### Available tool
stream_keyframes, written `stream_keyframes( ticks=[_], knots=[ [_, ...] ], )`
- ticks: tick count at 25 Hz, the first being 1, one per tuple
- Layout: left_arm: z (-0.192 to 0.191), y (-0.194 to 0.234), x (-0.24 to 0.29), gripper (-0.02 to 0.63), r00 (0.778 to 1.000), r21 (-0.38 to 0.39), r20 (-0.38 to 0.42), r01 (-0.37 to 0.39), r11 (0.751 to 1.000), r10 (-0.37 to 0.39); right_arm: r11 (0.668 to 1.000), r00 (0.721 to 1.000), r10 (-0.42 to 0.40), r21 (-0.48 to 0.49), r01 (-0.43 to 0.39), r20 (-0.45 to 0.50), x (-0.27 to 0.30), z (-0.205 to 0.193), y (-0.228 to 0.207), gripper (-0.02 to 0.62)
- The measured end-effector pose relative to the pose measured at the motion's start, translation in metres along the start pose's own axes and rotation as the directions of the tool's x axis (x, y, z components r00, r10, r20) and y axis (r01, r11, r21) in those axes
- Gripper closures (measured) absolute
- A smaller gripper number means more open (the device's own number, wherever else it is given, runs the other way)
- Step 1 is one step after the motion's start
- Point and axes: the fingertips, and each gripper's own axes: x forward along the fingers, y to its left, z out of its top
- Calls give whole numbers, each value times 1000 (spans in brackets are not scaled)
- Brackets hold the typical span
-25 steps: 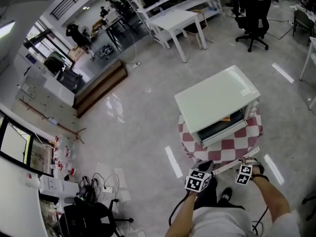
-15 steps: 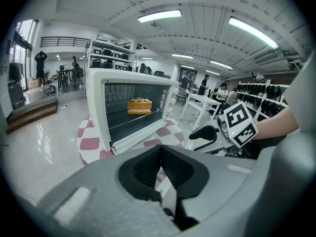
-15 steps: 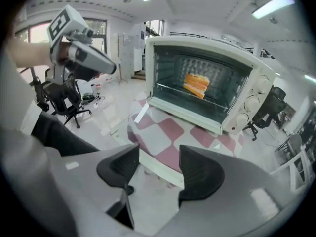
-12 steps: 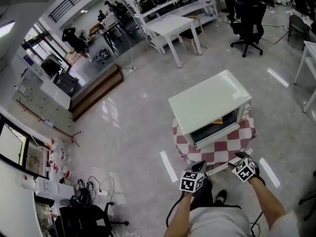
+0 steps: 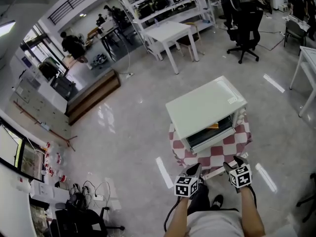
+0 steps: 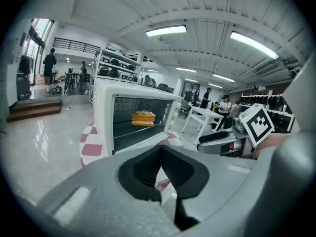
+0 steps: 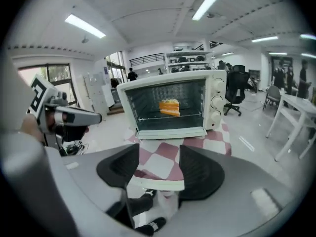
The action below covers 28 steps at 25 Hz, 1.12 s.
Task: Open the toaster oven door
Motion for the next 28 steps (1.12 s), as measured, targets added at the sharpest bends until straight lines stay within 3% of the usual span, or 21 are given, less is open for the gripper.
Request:
stream_keyframes(
  ticks=[3, 10, 18, 23, 28],
  knots=[
    [-6, -3, -1, 598, 1000, -1, -4, 11, 1000, -11, 998, 999, 15, 58, -17, 35, -6, -2, 15, 341],
    [-10, -2, -4, 598, 1000, -17, 6, 23, 1000, -23, 999, 999, -2, 47, 0, 43, -4, -12, 25, 346],
    [-10, 8, -1, 598, 999, -63, 25, 29, 998, -28, 997, 997, -17, 82, 12, 72, -9, -9, 25, 487],
    [-11, -1, 4, 598, 998, -41, 12, 55, 998, -54, 991, 993, -64, 127, 51, 101, -17, -11, 16, 582],
    [-6, -7, 7, 598, 997, -7, 2, 72, 997, -72, 987, 991, -77, 146, 60, 107, -18, -12, 11, 592]
  ],
)
